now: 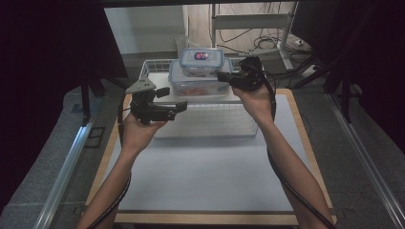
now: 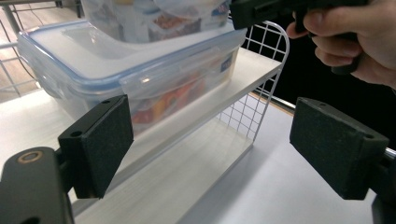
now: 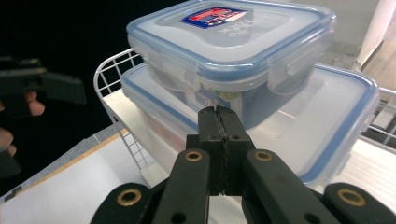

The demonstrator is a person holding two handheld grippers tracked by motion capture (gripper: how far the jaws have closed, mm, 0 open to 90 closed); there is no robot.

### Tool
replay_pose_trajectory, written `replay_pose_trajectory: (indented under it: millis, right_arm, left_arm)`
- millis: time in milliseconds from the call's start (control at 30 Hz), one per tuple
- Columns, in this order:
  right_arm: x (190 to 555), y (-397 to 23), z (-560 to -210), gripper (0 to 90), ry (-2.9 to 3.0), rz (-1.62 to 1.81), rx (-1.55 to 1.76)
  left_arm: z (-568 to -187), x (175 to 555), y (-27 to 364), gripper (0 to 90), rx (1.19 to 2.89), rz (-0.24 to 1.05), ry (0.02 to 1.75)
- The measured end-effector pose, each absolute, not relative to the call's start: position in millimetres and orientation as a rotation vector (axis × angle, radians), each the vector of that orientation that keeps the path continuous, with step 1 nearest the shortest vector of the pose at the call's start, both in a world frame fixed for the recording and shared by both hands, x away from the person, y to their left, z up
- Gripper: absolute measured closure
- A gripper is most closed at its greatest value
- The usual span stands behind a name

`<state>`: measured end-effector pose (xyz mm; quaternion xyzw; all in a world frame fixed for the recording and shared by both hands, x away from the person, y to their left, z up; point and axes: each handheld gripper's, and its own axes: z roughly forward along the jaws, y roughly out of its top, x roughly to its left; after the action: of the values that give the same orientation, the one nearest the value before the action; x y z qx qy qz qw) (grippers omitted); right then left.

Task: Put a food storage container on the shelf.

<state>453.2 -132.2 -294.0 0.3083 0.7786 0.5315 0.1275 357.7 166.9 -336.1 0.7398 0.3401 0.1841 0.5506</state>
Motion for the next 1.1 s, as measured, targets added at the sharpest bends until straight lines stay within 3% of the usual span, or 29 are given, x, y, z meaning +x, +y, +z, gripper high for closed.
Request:
replay_pose_trajectory:
  millis: [500, 1100]
  right_arm:
    - [446.8, -135.1, -300.0, 86.7, 2.265, 1.573, 0.899]
    - [426.8, -145.0, -327.0, 64.9, 2.302, 1.567, 0.834]
  left_arm:
    - [-355.7, 345.9, 160.5, 9.8, 1.803, 0.466, 0.776]
    - [-381.0, 332.8, 171.0, 7.2, 1.827, 0.436, 0.807]
